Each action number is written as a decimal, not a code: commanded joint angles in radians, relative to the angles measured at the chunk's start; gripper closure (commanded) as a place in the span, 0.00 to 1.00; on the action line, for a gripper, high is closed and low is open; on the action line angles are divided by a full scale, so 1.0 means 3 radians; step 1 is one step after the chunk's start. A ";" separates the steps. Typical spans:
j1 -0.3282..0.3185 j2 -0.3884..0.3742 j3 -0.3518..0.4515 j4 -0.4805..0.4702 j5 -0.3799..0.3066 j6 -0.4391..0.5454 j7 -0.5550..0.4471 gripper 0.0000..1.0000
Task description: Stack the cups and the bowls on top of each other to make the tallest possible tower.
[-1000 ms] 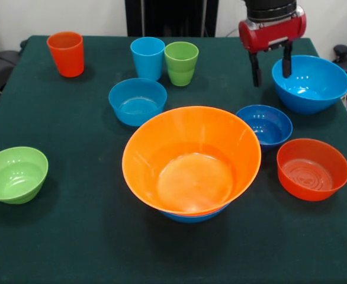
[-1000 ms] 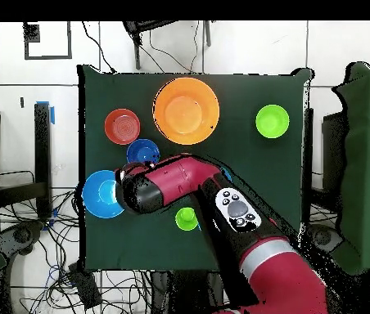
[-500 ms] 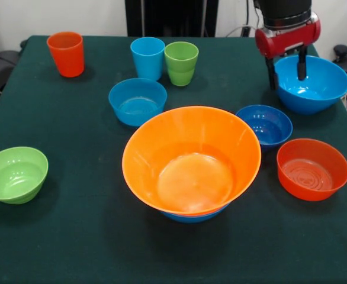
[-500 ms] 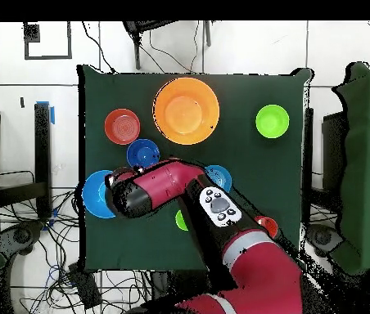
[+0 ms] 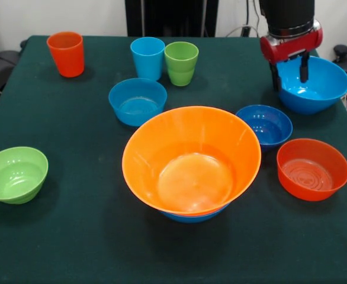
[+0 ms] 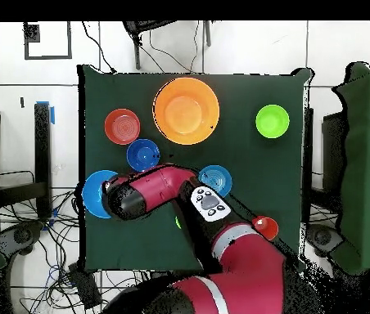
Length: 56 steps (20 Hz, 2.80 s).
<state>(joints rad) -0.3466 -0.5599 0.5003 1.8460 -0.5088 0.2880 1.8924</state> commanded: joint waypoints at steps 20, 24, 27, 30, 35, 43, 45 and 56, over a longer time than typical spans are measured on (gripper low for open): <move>0.0357 0.0531 -0.0615 -0.0611 0.0047 -0.0453 0.0470 0.00; 0.0379 0.0669 -0.0656 -0.0675 0.0113 -0.0573 0.0526 0.00; 0.0366 0.0705 -0.0639 -0.0680 0.0148 -0.0572 0.0498 0.00; 0.0340 0.0731 -0.0611 -0.0688 0.0188 -0.0555 0.0460 0.00; 0.0277 0.0738 -0.0533 -0.0688 0.0203 -0.0424 0.0313 0.00; 0.0239 0.0725 -0.0499 -0.0663 0.0185 -0.0366 0.0171 1.00; 0.0231 0.0722 -0.0488 -0.0661 0.0186 -0.0344 0.0156 1.00; 0.0251 0.0623 -0.0498 -0.0620 0.0222 -0.0321 0.0197 1.00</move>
<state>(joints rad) -0.2570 -0.4027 0.3436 1.7246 -0.4518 0.1549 1.8924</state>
